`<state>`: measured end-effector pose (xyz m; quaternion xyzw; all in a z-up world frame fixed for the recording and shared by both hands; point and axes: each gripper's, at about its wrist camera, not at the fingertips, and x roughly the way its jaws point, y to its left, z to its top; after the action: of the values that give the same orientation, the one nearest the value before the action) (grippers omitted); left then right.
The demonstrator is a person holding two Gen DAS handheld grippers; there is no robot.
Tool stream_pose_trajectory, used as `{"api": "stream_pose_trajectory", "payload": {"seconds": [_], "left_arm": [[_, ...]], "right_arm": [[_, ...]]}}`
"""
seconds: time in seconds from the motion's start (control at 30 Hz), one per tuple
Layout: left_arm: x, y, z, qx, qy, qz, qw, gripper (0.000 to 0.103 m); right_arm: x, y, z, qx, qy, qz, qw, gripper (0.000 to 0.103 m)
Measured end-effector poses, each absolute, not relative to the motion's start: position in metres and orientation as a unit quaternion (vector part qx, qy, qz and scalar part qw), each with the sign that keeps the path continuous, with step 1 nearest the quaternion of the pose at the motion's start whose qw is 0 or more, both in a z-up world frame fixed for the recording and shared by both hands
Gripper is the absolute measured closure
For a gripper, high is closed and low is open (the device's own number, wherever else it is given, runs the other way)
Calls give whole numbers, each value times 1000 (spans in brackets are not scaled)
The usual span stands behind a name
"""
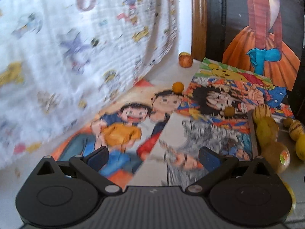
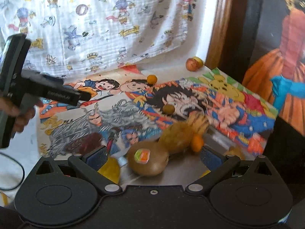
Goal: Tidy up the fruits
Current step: 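Reach left tool toward the small orange while right tool approaches the small brown round fruit, then close left tool on the small orange while right tool grips the small brown fruit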
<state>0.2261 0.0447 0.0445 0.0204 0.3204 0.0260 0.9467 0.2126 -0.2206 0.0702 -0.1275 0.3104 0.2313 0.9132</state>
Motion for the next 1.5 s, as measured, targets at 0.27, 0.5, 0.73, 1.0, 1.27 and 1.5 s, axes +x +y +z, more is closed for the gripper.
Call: {"api": "stream_pose_trajectory", "payload": {"seconds": [0.27, 0.5, 0.73, 1.0, 1.27, 1.5], "left_arm": [[294, 47, 46, 41, 284, -23, 958, 0], [355, 42, 42, 95, 258, -67, 959, 0], [403, 32, 21, 154, 254, -110, 949, 1], [445, 25, 0, 150, 277, -131, 940, 2], [468, 23, -12, 130, 293, -131, 938, 11], [474, 19, -13, 132, 299, -134, 936, 33]], "right_arm": [[287, -209, 76, -183, 289, 254, 905, 1], [347, -192, 55, -183, 314, 287, 886, 3], [381, -176, 29, -188, 341, 296, 872, 13], [401, -166, 11, -183, 363, 291, 866, 29], [413, -166, 3, -147, 386, 292, 863, 54], [414, -167, 2, -141, 388, 294, 862, 61]]}}
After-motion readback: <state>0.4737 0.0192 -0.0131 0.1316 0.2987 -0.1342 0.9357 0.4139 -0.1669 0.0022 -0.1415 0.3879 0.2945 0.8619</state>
